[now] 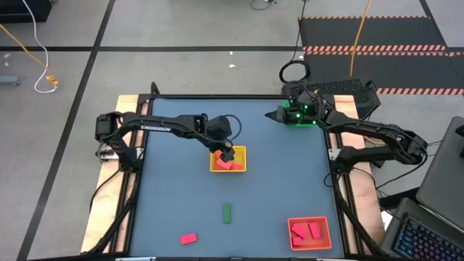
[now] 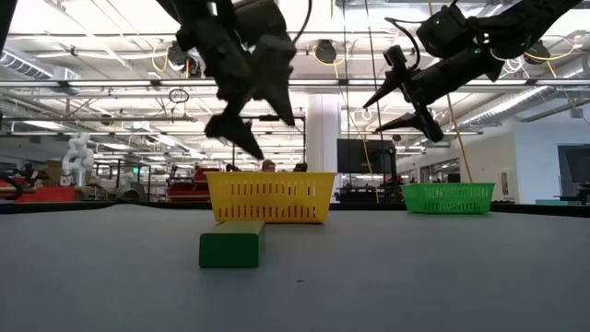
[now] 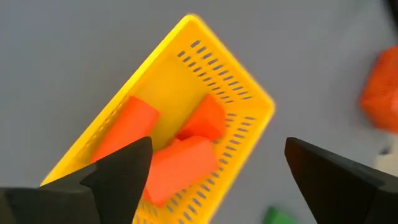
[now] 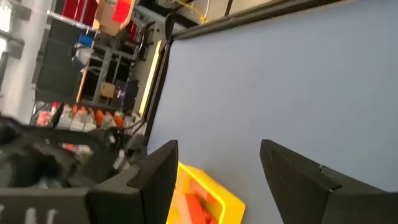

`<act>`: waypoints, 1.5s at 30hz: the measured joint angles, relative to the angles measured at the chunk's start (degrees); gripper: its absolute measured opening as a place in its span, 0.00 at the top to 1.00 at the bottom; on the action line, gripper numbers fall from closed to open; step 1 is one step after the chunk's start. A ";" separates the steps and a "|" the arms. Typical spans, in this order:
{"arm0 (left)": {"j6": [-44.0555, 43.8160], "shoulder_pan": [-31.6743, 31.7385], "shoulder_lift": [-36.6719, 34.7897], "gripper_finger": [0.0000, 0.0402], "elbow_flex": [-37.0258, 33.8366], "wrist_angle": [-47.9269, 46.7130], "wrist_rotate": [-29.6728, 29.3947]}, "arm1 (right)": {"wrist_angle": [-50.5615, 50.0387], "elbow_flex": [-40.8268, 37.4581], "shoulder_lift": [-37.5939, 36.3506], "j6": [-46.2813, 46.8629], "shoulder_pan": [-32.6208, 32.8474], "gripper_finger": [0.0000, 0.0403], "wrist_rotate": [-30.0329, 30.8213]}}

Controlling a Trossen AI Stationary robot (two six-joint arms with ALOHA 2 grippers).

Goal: Sort & place blocks by color
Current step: Put the red block into the orange basket

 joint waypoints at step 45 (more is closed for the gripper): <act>-53.04 -43.43 -7.20 0.46 10.09 -6.70 -15.53 | 28.13 0.00 0.02 -6.29 29.00 0.45 -21.28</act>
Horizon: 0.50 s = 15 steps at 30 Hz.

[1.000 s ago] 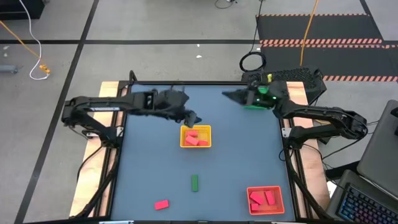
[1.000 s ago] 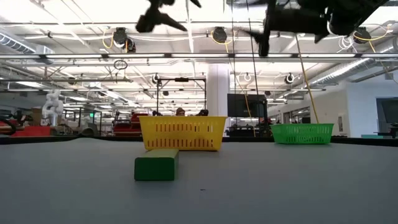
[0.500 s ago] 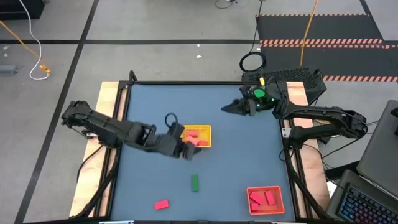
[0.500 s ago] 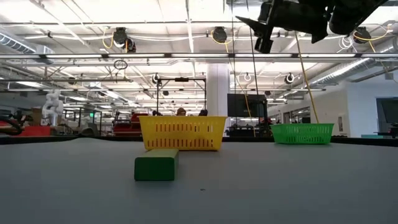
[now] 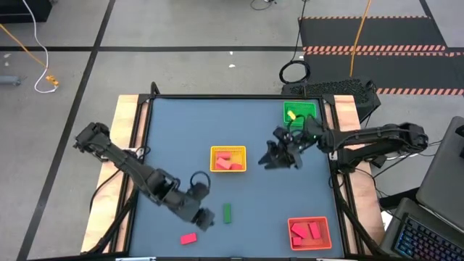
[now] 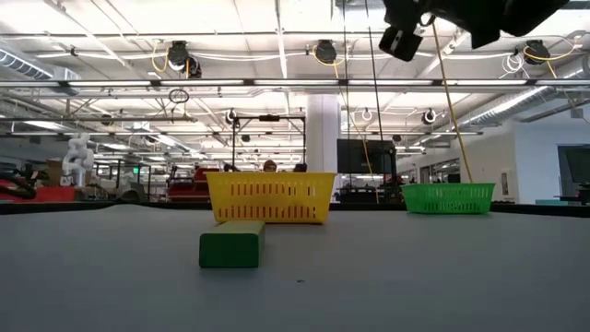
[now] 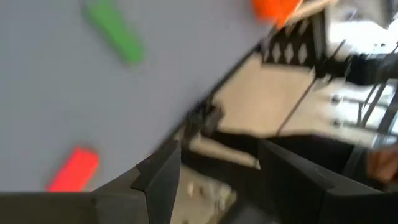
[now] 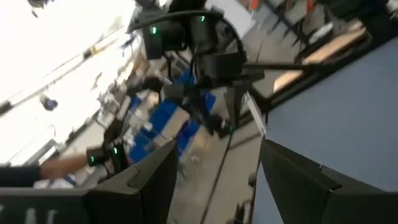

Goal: Sort & place blocks by color
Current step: Put the red block into the orange basket

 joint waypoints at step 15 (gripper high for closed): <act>-4.06 -9.98 12.87 0.47 0.00 3.71 13.41 | -4.19 0.00 0.00 -7.51 13.57 0.45 15.32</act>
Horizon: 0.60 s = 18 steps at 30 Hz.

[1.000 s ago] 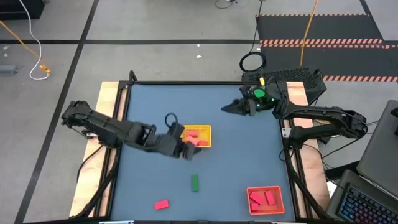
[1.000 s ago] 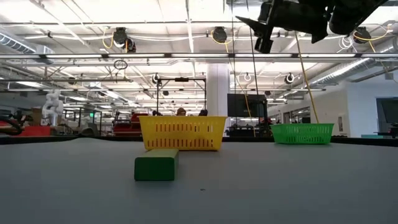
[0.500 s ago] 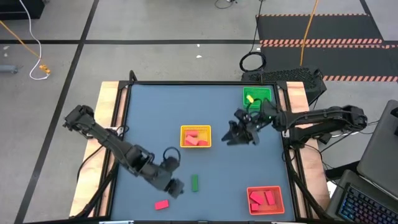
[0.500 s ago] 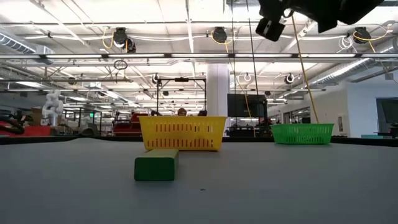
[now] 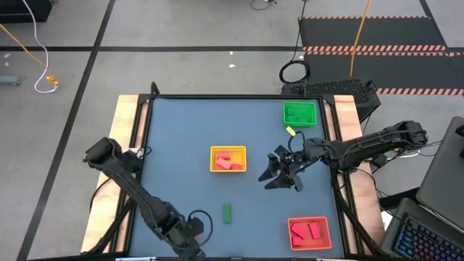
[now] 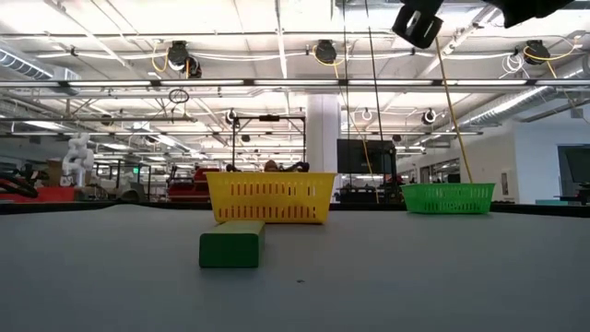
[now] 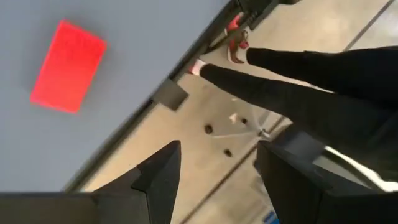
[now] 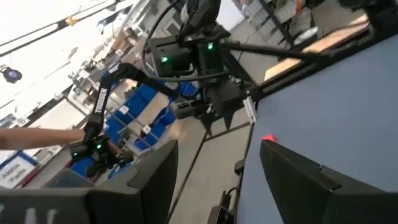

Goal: Sort & place blocks by color
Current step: Put the red block into the orange basket

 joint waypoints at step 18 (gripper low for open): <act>19.20 0.44 9.04 0.47 0.00 -12.12 -2.25 | -9.66 0.00 0.00 0.13 1.98 0.45 0.18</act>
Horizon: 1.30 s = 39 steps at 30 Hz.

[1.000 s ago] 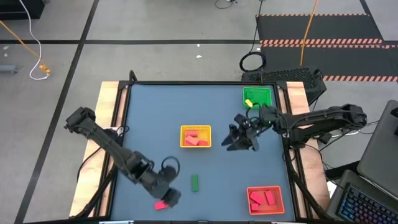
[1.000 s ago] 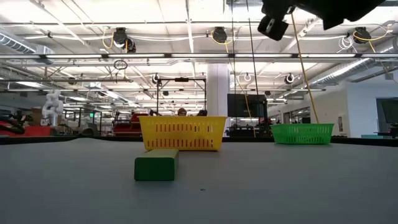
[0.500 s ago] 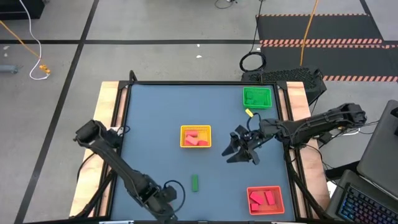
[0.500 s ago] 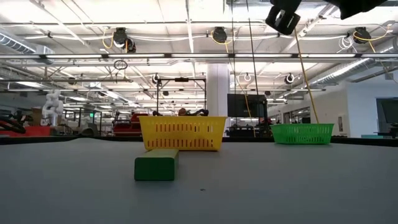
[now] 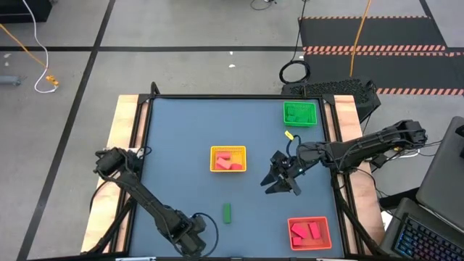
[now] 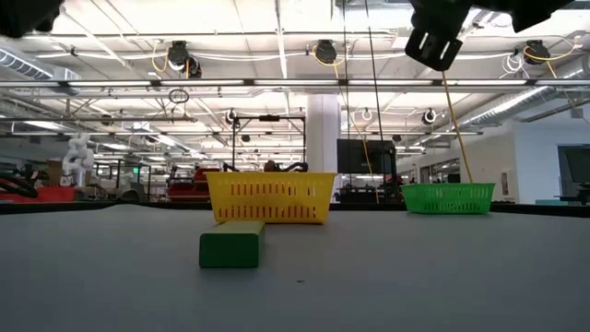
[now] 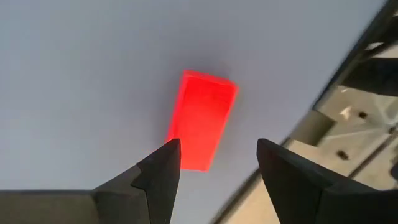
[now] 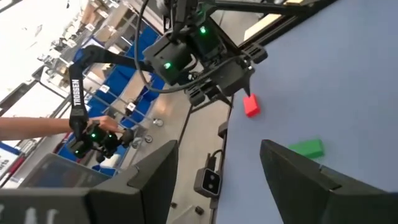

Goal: Sort & place blocks by color
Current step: Put the red block into the orange basket

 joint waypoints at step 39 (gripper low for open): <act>4.23 7.81 1.84 0.95 -0.42 -0.30 4.61 | -4.62 0.00 -0.03 0.43 -0.02 0.45 1.36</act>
